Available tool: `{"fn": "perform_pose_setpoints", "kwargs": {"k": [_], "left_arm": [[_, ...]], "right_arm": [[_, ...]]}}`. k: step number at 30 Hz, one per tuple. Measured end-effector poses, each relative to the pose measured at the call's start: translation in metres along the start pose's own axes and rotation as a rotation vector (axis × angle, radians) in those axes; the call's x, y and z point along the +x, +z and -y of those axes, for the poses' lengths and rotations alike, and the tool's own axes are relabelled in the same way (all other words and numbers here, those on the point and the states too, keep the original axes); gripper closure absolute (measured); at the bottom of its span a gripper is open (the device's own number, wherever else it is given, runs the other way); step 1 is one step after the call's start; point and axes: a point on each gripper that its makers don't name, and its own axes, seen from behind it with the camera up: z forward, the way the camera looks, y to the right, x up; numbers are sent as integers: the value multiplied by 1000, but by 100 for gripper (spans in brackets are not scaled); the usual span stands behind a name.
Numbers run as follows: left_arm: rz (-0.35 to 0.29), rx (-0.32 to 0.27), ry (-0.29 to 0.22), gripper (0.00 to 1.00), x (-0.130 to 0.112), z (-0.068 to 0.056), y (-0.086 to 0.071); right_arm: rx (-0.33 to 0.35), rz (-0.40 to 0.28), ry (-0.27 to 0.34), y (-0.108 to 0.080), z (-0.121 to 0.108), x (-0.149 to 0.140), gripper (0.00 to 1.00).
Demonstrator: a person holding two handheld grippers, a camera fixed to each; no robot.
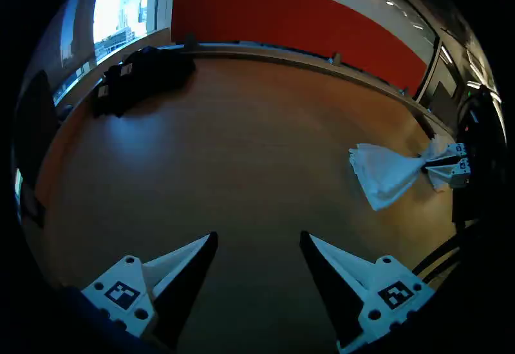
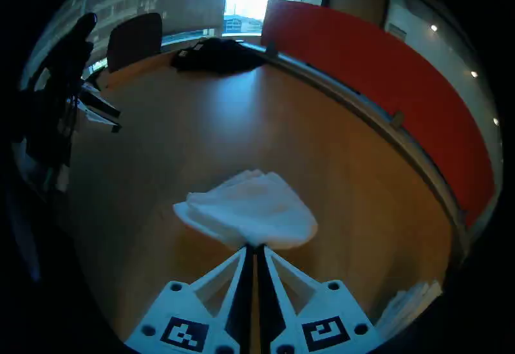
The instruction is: Fold towel
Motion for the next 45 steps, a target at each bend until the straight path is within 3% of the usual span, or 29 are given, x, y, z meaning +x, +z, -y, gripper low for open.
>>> {"fn": "perform_pose_setpoints", "kwargs": {"k": [9,15,24,45], "left_arm": [[-25,-11,-7,6,11,-1,-2],[-44,-20,-8,6,22,-2,-2],[-52,-39,-2,5,31,-10,1],[-42,-50,22,6,36,-18,8]], "right_arm": [[-45,-110,-42,-25,-25,72,95],[-81,-156,-49,-45,-44,102,95],[-139,-147,-44,-67,-75,99,95],[-234,-139,44,-113,-164,77,95]]}}
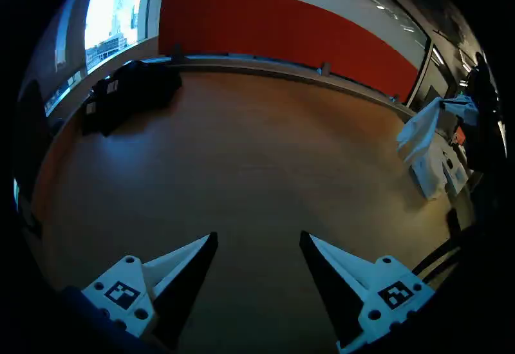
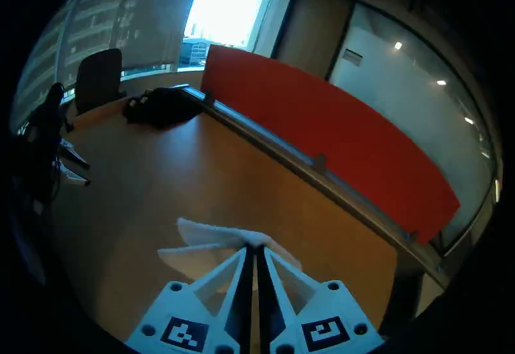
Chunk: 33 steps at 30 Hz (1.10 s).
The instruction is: Fold towel
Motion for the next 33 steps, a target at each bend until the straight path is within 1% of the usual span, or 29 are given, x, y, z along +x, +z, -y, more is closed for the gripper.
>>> {"fn": "perform_pose_setpoints", "kwargs": {"k": [12,21,33], "left_arm": [[4,4,7,5,2,-3,1],[8,9,10,6,2,-5,3],[10,14,19,6,4,-8,5]], "right_arm": [[-68,27,2,-16,-62,-13,95],[-121,55,2,-25,-105,-24,95],[-180,89,20,-33,-151,-40,95]]}}
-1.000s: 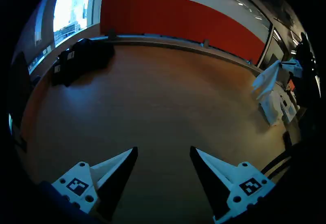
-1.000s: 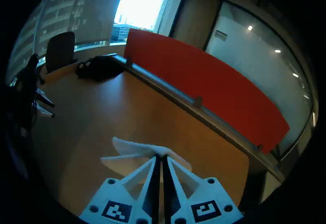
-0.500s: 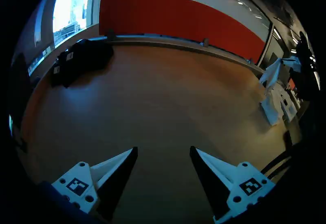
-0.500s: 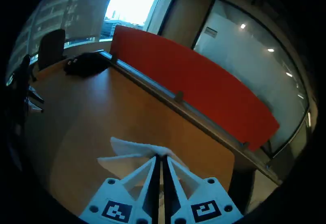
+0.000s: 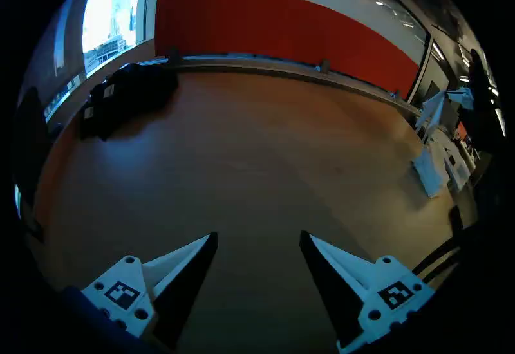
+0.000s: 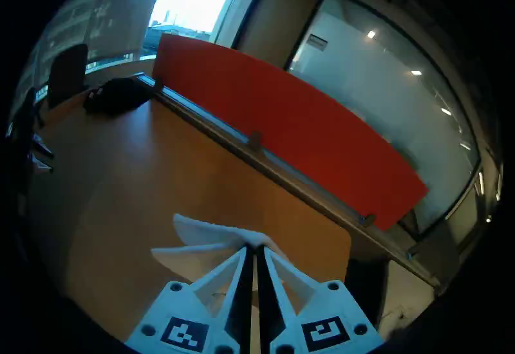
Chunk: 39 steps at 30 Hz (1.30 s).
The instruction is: Fold towel
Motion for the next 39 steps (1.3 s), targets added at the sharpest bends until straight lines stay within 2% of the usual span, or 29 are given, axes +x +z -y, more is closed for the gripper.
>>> {"fn": "perform_pose_setpoints", "kwargs": {"k": [14,23,32,39], "left_arm": [[2,-2,13,6,2,-6,0],[2,-9,24,6,4,-10,-1],[7,-22,39,6,3,-18,-1],[15,-29,49,6,-1,-23,-1]], "right_arm": [[-22,36,34,-5,-17,-29,95],[-43,56,62,-24,-25,-53,95],[-62,124,120,-53,-23,-112,95],[-64,188,174,-71,-7,-164,95]]}}
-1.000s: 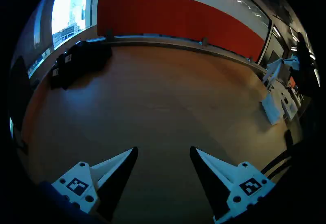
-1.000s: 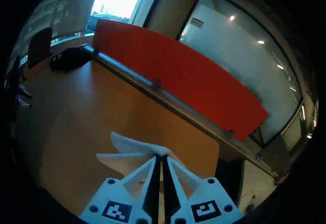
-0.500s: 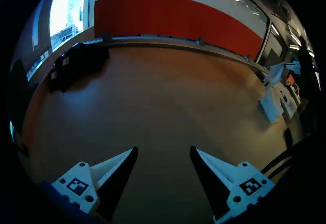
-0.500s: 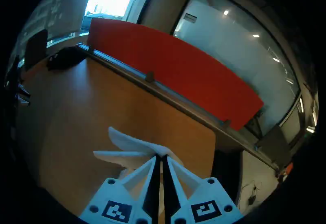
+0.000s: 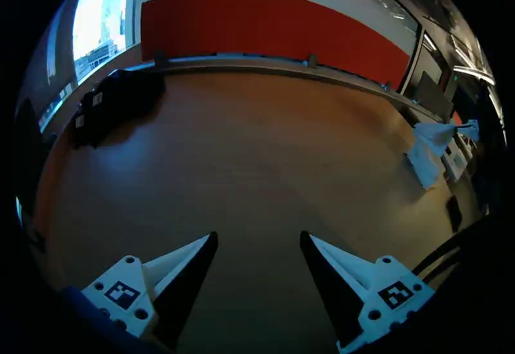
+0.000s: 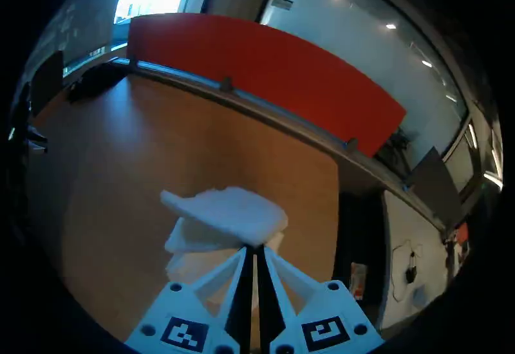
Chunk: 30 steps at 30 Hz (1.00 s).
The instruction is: Fold towel
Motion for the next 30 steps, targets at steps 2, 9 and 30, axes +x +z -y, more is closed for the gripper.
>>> {"fn": "perform_pose_setpoints", "kwargs": {"k": [2,9,30], "left_arm": [[1,-2,2,6,0,-1,0],[-1,-4,7,6,0,-3,-1],[0,15,8,6,-5,2,-11]], "right_arm": [[0,14,9,-1,3,-12,95],[5,37,35,-3,14,-36,95],[-39,153,114,24,4,-101,95]]}}
